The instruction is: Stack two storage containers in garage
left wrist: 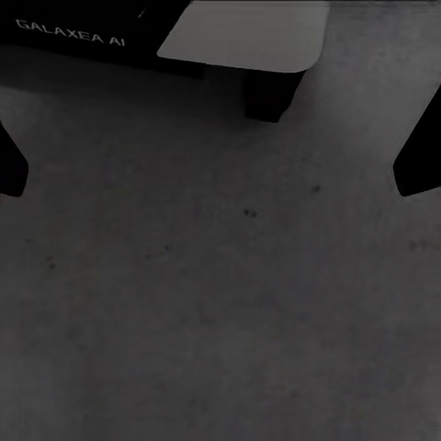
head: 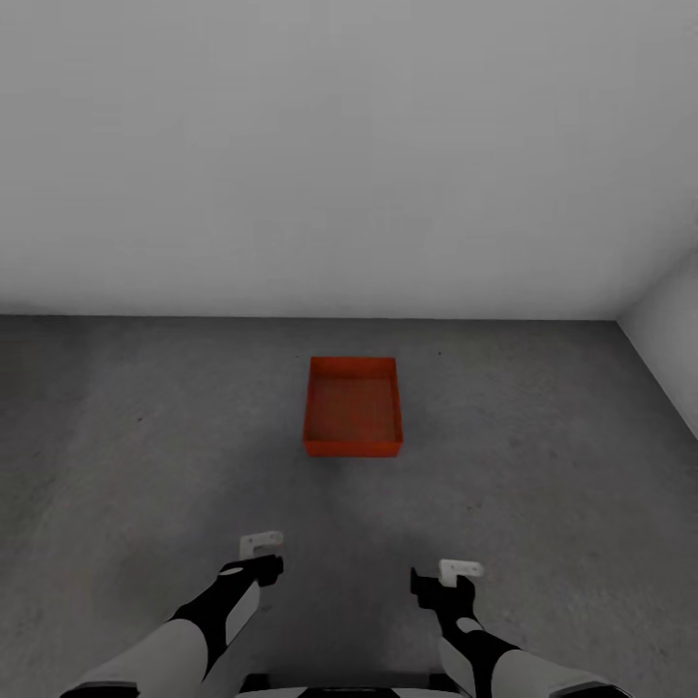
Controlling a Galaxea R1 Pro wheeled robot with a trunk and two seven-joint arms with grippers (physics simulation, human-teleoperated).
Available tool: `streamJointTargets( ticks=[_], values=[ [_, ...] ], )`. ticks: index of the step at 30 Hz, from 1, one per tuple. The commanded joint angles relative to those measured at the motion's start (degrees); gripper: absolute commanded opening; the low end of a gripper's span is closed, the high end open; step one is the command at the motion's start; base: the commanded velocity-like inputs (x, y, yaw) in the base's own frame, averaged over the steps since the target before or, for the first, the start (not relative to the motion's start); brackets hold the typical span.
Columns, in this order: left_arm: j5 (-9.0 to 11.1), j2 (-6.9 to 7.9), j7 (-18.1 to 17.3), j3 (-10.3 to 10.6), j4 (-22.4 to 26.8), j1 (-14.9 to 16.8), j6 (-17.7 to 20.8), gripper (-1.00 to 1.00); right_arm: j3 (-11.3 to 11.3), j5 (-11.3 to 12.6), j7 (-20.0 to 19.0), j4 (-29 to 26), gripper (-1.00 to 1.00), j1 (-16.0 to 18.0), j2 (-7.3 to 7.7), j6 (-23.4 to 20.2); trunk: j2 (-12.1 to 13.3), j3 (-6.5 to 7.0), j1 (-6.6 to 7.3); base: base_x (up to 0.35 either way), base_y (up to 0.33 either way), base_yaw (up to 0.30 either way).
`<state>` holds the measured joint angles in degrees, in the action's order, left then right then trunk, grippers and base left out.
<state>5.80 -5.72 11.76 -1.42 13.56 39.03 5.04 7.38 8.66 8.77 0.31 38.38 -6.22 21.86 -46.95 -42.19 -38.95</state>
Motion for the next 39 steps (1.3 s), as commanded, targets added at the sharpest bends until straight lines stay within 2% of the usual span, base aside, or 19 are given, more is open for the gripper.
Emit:
streamJointTargets(
  ticks=[1, 2, 6, 9, 12, 17, 22, 39],
  values=[
    [0.58, 0.25, 0.17, -0.12, -0.14, -0.01, 0.39, 1.00, 0.50, 0.55, 0.17, 0.07, 1.00, 0.03, 0.04, 0.15, -0.04, -0.04, -0.01, -0.003, 0.000, 0.000],
    [0.62, 0.65, 0.19, -0.13, -0.52, -0.01, 0.48, 1.00, 0.49, 0.55, 0.19, 0.08, 1.00, 0.03, 0.10, 0.11, -0.04, -0.04, -0.01, -0.002, 0.000, 0.000],
    [1.01, 6.06, -0.27, -0.18, -7.67, -0.01, 0.58, 1.00, 0.49, 0.62, 0.17, 0.32, 1.00, 0.05, 0.77, -0.55, -0.04, -0.04, -0.01, 0.000, 0.000, 0.000],
    [1.49, 8.51, -0.47, -0.22, -11.23, -0.16, 0.47, 1.00, 0.46, 0.68, 0.08, 0.83, 1.00, -0.04, 1.22, -0.81, -0.04, -0.04, -0.01, 0.000, 0.000, 0.000],
    [2.43, 10.38, -0.57, -0.24, -12.64, -0.38, 0.49, 1.00, 0.49, 0.70, 0.04, 1.20, 1.00, -0.13, 1.60, -0.94, -0.04, -0.04, -0.01, 0.000, 0.000, 0.000],
    [4.41, 12.44, -0.77, -0.24, -13.40, -0.43, 0.33, 1.00, 0.52, 0.67, 0.20, 1.43, 1.00, -0.25, 1.85, -1.01, -0.04, -0.04, -0.01, 0.000, 0.000, 0.000],
    [5.61, 13.27, -0.96, -0.23, -13.59, -0.78, 0.12, 1.00, 0.53, 0.59, 0.26, 1.51, 1.00, -0.34, 2.08, -1.09, -0.04, -0.04, -0.01, 0.000, 0.000, 0.000],
    [5.95, 13.29, -1.04, -0.23, -13.65, -2.25, -0.08, 1.00, 0.63, 0.33, 0.28, 1.54, 1.00, -0.39, 2.14, -1.11, -0.04, -0.04, -0.01, 0.000, 0.000, 0.000]
  ],
)
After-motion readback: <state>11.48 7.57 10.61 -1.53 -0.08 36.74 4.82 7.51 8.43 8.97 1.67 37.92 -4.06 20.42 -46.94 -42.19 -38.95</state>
